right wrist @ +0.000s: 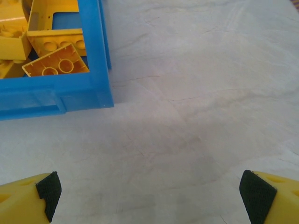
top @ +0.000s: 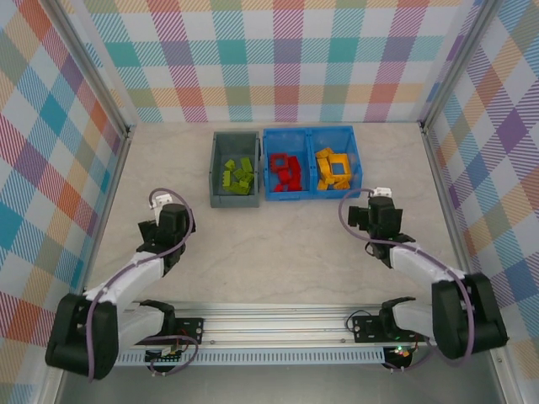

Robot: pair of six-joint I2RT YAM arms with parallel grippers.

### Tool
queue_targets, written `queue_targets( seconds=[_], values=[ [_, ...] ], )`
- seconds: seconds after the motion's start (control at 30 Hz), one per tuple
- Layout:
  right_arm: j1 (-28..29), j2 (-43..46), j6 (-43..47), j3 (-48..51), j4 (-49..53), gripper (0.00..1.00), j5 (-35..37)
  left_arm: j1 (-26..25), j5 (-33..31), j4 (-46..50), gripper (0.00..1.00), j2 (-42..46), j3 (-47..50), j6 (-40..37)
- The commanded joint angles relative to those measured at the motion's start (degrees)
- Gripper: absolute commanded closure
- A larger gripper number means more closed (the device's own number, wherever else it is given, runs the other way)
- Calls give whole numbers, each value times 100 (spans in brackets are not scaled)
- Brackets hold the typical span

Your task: Sort the legos into containers by color

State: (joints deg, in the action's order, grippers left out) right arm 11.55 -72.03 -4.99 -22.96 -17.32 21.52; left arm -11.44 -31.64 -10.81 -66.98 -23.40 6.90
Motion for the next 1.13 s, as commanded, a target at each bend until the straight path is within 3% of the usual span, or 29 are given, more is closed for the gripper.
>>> queue_targets(
  seconds=[0.0,0.17,0.33,0.4,0.43,0.47,0.6,1.1],
  values=[
    [-149,-360,370,72,-1806,0,-604,255,466,-1898,0,-670,55,-653],
    [-393,-748,704,-35,-2277,0,-898,695,1076,-2378,0,-1237,-115,-449],
    [-812,-1330,472,182,-3191,0,-1431,670,1434,-3011,0,-1757,-119,-464],
    [-809,-1562,534,239,-3563,0,-1519,656,1595,-3567,0,-1960,97,-528],
    [-814,-1481,501,164,-3272,0,-1498,661,1602,-3788,0,-2060,205,-527],
    [-812,-1546,508,152,-3361,0,-1442,665,1560,-4430,0,-2281,377,-535],
    [-867,-1548,409,38,-3129,0,-1429,655,1634,-3774,0,-2235,71,-558],
    [-912,-1542,366,22,-3075,0,-1424,643,1625,-3763,0,-2262,58,-579]
  ],
)
